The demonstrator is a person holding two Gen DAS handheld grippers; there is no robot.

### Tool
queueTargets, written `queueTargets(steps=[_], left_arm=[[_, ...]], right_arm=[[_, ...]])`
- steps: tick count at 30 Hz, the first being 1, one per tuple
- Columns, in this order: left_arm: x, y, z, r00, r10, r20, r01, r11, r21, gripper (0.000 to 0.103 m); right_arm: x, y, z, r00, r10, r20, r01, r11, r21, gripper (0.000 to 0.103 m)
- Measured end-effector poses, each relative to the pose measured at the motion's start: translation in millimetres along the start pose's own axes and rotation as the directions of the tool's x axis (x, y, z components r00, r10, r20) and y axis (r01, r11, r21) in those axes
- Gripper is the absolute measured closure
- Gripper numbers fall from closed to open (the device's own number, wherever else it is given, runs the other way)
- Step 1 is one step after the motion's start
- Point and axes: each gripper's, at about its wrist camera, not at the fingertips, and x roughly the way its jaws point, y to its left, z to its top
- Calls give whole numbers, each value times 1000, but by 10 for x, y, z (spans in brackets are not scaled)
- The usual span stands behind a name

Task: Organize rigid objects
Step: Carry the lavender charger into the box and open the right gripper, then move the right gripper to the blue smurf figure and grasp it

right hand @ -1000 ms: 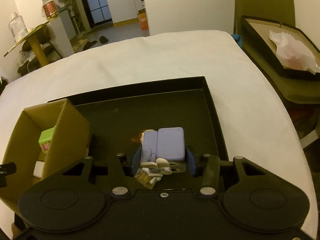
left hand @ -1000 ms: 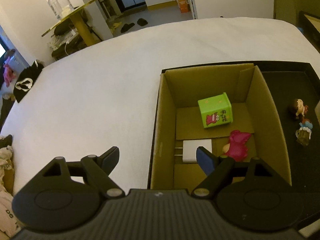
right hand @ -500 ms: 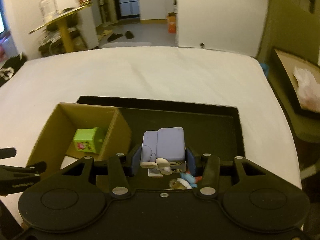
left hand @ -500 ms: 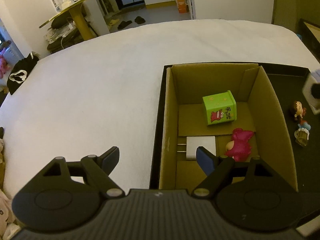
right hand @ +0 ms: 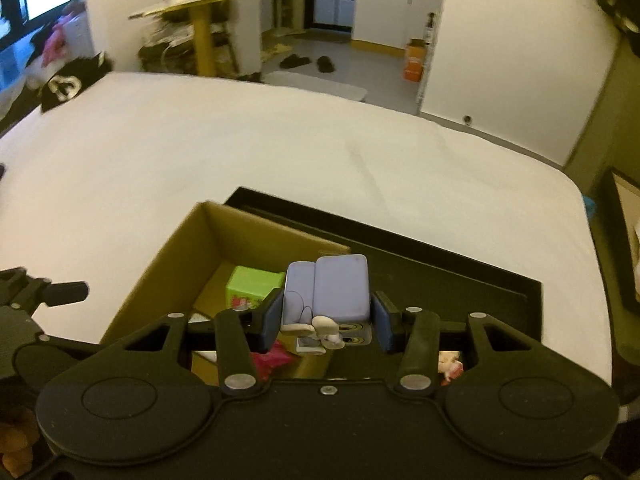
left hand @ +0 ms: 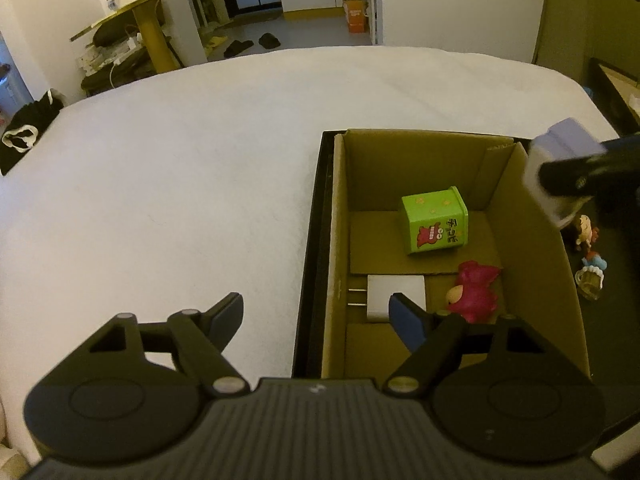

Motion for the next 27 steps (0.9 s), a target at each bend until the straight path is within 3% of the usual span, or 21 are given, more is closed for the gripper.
queueTargets(steps=[11, 14, 16, 18, 21, 27], left_arm=[[48, 83, -8, 998, -55, -7, 54, 998, -31, 36], [78, 96, -16, 997, -70, -25, 69, 997, -33, 51], [101, 101, -20, 996, -81, -40, 79, 996, -39, 72], [111, 112, -20, 996, -81, -45, 79, 996, -46, 87], [92, 89, -20, 994, -102, -34, 101, 994, -34, 95], [70, 71, -28, 995, -95, -25, 95, 995, -29, 95]], right_arm=[[171, 324, 59, 999, 14, -53, -22, 990, -143, 57], [159, 360, 47, 999, 7, -50, -16, 985, -173, 57], [119, 374, 44, 999, -14, -33, 8, 983, -184, 47], [73, 359, 47, 999, -24, -24, 19, 985, -174, 45], [-5, 292, 29, 999, -32, -19, 29, 990, -135, 43], [-229, 91, -76, 999, -54, 8, 54, 997, -56, 35]])
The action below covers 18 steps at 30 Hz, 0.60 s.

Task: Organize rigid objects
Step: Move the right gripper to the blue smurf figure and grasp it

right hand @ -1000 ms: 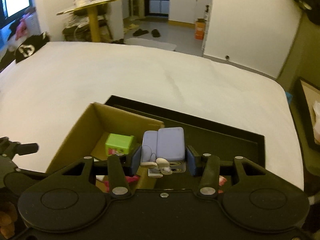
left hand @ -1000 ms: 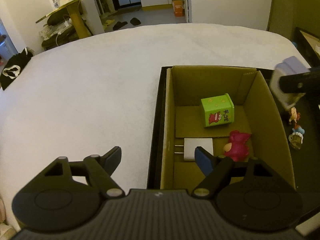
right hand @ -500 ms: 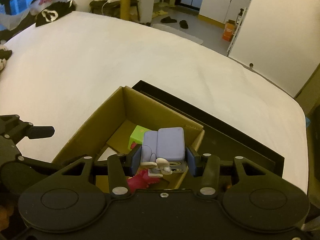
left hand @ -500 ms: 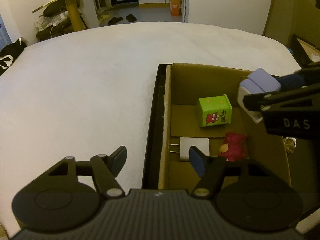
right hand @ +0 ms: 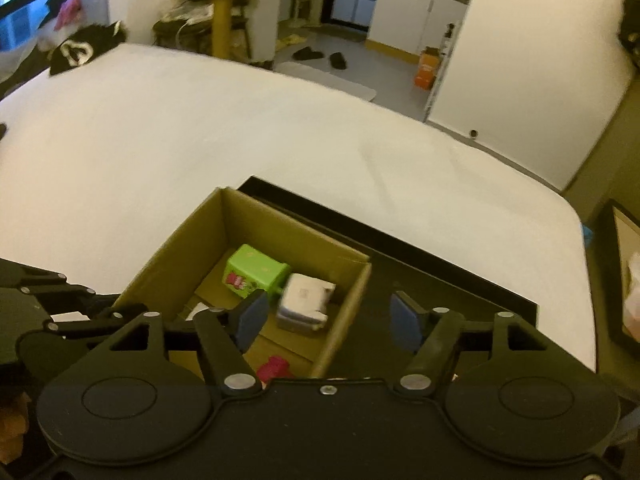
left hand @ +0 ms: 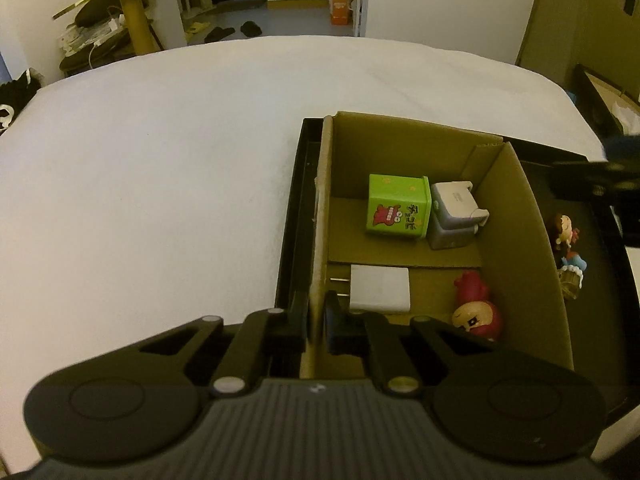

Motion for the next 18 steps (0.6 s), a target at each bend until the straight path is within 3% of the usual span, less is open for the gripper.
queueTargets(steps=[18], left_arm=[[-103, -130, -18, 998, 63, 18, -64, 996, 59, 96]], right_arm=[[-169, -499, -472, 1000, -26, 0, 26, 985, 173, 35]])
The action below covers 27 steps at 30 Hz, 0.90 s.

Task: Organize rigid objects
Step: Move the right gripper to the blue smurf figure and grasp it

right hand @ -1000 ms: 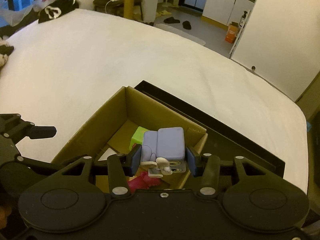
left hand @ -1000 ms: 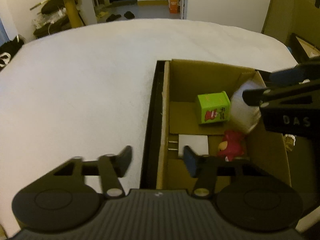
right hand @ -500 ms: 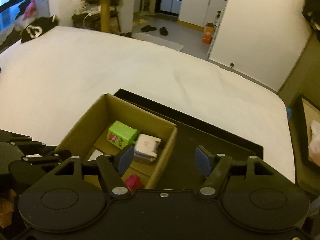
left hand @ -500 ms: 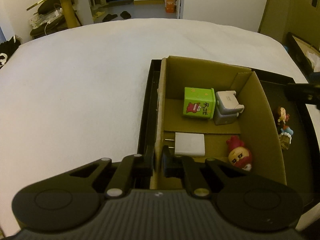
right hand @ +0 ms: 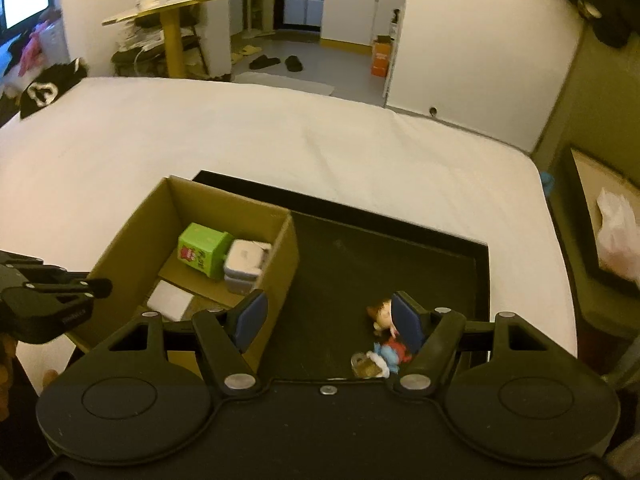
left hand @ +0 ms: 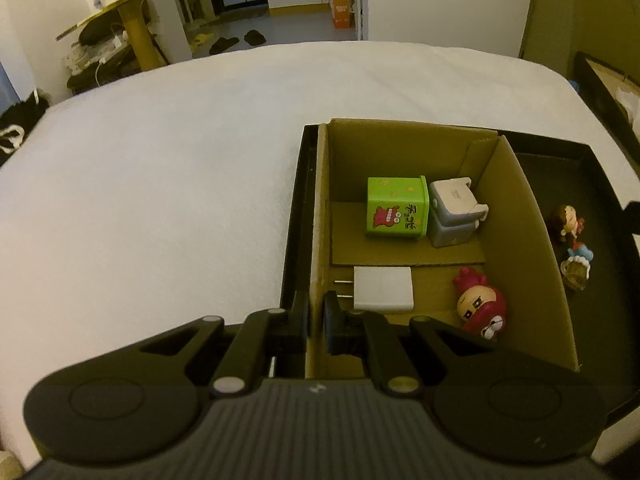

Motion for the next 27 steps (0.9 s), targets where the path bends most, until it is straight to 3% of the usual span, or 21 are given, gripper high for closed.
queueTargets(steps=[12, 17, 20, 22, 25, 27], left_arm=[[-25, -141, 11, 997, 74, 7, -74, 995, 64, 95], [12, -193, 32, 995, 98, -20, -96, 992, 80, 88], [26, -256, 40, 992, 121, -23, -118, 987, 110, 70], [31, -296, 47, 990, 138, -17, -135, 983, 127, 46], [34, -354, 49, 985, 172, 1, -170, 973, 156, 32], [50, -387, 50, 982, 191, 3, -189, 967, 174, 28]], right_arm=[[202, -376, -445, 1000, 8, -5, -7, 984, 177, 36], [328, -482, -581, 1000, 20, -14, -16, 972, 234, 36], [417, -546, -669, 999, 21, -23, -14, 961, 274, 36], [479, -574, -720, 999, 26, -26, -17, 955, 295, 35], [586, -632, -774, 998, 40, -39, -25, 940, 341, 31], [655, -654, -791, 998, 45, -37, -28, 934, 355, 25]])
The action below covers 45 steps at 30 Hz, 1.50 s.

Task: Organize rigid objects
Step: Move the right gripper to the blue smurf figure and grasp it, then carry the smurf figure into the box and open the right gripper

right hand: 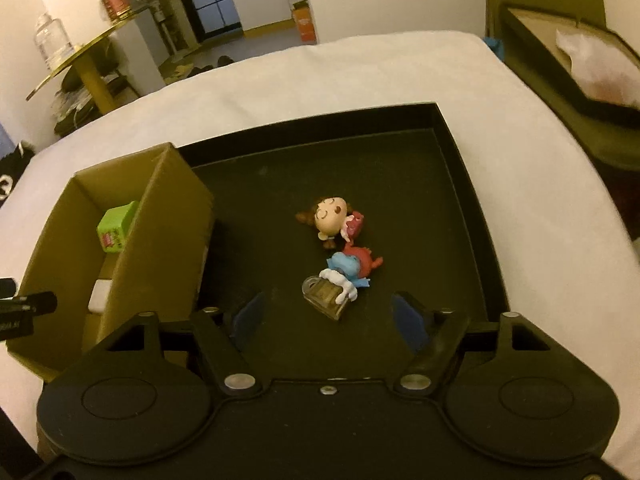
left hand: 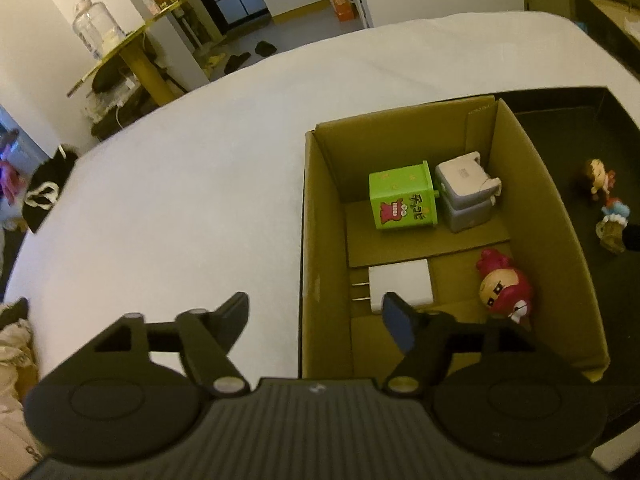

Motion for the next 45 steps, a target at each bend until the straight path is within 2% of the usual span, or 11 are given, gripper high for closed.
queueTargets(steps=[7, 14, 23, 27, 30, 32, 34, 45], left_arm=[[61, -70, 62, 999, 31, -15, -30, 999, 19, 26], [104, -173, 148, 998, 60, -17, -60, 997, 42, 25], [161, -251, 205, 996, 84, -28, -82, 995, 50, 25], [166, -261, 202, 996, 89, -25, -88, 995, 57, 25], [156, -249, 200, 995, 95, -20, -94, 994, 47, 25], [153, -241, 195, 995, 97, -22, -96, 994, 49, 25], [146, -242, 183, 995, 96, -29, -94, 994, 51, 25], [57, -154, 85, 997, 69, -42, -68, 997, 25, 25]], right_arm=[[229, -44, 21, 999, 22, -33, -21, 999, 39, 16], [447, -89, 24, 997, 14, -75, -9, 997, 75, 14], [508, 49, 6, 997, -71, -13, 71, 997, 15, 13], [538, 155, -4, 994, -111, 5, 112, 993, -43, 20], [523, 204, -47, 988, -151, 18, 152, 984, -97, 29], [507, 177, -37, 987, -156, 27, 158, 982, -103, 37], [484, 156, -27, 986, -163, 32, 166, 980, -106, 55], [296, 11, -4, 992, -128, 18, 128, 991, -47, 56]])
